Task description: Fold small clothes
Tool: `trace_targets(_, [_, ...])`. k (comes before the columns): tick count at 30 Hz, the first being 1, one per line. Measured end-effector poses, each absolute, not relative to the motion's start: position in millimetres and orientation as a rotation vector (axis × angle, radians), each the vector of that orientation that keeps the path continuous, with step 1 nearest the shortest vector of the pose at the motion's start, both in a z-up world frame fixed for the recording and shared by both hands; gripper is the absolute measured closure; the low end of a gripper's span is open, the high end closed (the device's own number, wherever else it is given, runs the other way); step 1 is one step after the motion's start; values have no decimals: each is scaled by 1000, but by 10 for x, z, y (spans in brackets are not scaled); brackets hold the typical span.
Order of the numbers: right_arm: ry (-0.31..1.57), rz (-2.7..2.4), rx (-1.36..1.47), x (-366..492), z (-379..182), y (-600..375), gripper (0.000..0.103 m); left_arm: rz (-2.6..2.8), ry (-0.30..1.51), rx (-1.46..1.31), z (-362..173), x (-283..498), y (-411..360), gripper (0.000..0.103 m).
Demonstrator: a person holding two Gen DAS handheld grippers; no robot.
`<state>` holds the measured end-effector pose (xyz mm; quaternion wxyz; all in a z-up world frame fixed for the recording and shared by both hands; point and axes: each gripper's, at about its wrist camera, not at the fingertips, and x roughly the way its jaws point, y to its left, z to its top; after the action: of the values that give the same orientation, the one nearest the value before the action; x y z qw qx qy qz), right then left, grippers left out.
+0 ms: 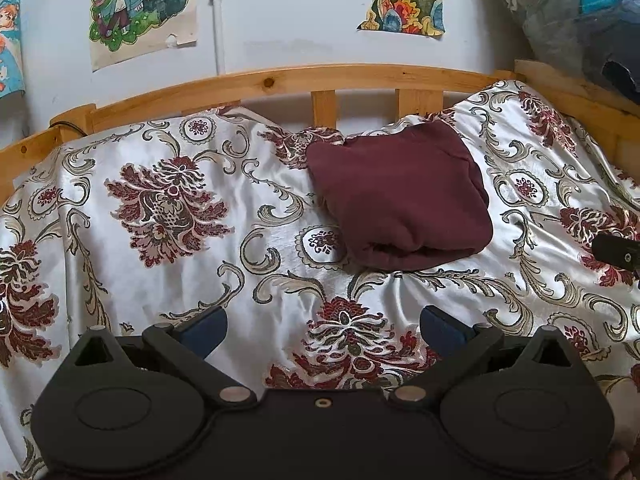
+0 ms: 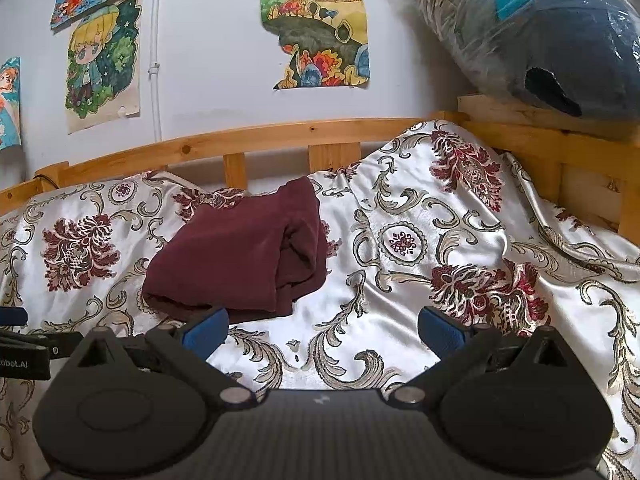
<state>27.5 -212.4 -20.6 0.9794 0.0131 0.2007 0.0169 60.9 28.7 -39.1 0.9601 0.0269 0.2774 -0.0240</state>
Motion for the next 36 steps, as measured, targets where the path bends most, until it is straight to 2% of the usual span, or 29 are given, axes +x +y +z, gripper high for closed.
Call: trace_targets(36, [413, 32, 34, 279, -207, -2093, 0, -53, 567, 58, -391, 615, 282, 1])
